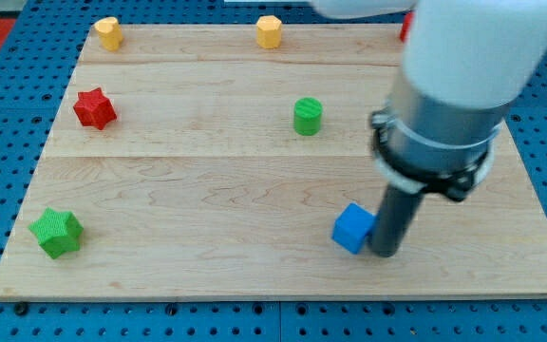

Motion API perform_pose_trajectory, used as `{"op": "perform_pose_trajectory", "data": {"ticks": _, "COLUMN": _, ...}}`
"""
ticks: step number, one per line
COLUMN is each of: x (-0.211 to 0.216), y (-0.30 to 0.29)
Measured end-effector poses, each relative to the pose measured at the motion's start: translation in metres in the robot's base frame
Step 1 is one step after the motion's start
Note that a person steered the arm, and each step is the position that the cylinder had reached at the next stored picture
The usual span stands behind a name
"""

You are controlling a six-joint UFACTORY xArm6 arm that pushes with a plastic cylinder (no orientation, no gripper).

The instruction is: Slide the blue cube to the bottom center of the board

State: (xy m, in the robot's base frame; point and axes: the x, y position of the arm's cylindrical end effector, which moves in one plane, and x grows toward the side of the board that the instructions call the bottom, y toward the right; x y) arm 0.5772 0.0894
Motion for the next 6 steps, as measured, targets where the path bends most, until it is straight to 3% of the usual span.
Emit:
{"op": "perform_pose_trajectory", "data": {"ticks": 1, "x": -0.009, "y": -0.012}}
{"op": "perform_pose_trajectory", "data": {"ticks": 2, "x": -0.045, "y": 0.045}}
{"op": "perform_pose_trajectory", "data": {"ticks": 4, "x": -0.050, "y": -0.069}}
{"op": "perform_pose_trajectory", "data": {"ticks": 6, "x": -0.050, "y": -0.102}}
